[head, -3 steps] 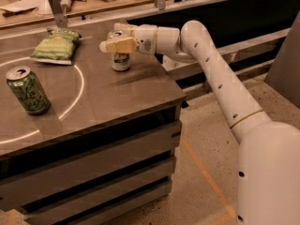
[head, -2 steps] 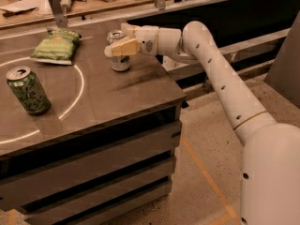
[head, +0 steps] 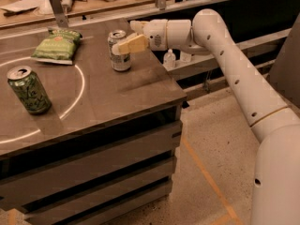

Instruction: Place 7up can upright

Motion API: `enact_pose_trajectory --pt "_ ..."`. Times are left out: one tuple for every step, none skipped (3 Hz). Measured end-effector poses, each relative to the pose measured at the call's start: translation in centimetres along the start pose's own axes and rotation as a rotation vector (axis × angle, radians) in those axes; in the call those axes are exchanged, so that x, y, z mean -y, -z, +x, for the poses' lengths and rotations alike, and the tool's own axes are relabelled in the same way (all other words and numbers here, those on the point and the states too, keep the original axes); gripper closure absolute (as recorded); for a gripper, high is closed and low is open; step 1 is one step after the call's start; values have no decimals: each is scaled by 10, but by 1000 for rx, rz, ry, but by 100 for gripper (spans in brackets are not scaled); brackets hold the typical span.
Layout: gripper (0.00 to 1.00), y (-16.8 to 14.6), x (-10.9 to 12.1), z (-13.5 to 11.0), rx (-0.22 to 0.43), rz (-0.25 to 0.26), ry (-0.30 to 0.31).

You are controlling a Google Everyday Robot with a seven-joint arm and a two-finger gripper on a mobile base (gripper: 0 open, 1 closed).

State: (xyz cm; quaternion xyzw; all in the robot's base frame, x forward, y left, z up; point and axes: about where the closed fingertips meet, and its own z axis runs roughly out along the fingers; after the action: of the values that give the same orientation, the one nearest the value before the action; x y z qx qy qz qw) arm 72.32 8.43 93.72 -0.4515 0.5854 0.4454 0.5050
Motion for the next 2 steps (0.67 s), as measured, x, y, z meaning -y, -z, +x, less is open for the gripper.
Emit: enact_pose_trajectory --pt "0 0 0 0 0 0 0" --pt "0 0 -2 2 -58 -9 39"
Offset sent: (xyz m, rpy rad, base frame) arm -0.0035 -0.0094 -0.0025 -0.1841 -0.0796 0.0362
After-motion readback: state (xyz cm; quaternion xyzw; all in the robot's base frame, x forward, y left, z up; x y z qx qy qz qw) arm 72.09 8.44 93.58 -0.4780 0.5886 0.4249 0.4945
